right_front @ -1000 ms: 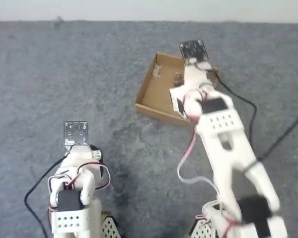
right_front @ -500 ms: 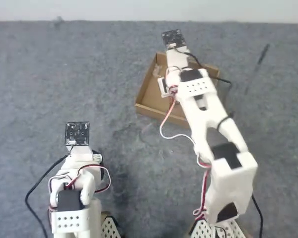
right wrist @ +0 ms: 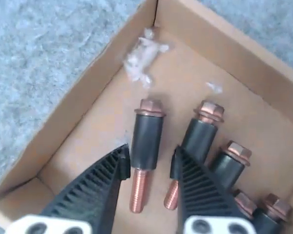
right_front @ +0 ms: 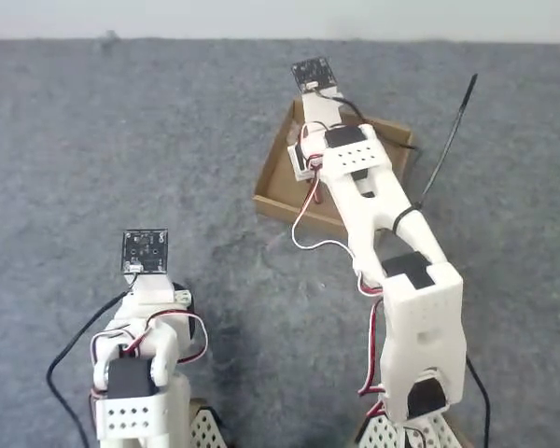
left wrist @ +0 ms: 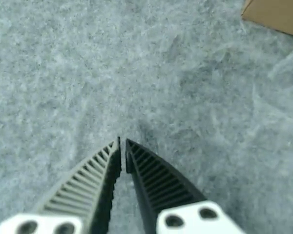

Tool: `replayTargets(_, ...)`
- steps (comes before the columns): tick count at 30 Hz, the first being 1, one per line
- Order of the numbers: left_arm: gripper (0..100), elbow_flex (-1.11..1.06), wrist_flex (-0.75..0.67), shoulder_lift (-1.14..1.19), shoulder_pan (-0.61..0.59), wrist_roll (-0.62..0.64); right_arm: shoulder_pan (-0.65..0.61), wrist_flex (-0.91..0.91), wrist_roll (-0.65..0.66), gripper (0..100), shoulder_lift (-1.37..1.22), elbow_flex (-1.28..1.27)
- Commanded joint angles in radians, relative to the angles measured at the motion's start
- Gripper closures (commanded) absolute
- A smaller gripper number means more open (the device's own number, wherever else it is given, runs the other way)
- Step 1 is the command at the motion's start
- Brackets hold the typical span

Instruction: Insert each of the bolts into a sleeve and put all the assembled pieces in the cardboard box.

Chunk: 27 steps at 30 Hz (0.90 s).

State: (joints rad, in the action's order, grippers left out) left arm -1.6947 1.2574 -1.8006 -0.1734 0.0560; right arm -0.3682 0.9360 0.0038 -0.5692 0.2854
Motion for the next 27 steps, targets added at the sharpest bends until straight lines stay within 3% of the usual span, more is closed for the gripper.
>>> replayTargets(1, 99, 0.01, 0.005, -0.018, -0.006, -0.008, 0.012, 0.018, 0.018, 92.8, 0.047, 0.06)
replayTargets(3, 99, 0.01, 0.005, -0.018, -0.006, -0.008, 0.013, 0.033, 0.018, 99.2, 0.071, 0.06)
replayTargets(16, 99, 0.01, 0.005, -0.018, -0.006, -0.008, 0.013, 0.351, 0.017, 99.2, 0.375, -0.032)
replayTargets(27, 99, 0.01, 0.005, -0.018, -0.006, -0.006, 0.031, -0.076, 0.023, 99.2, 0.951, -0.898)
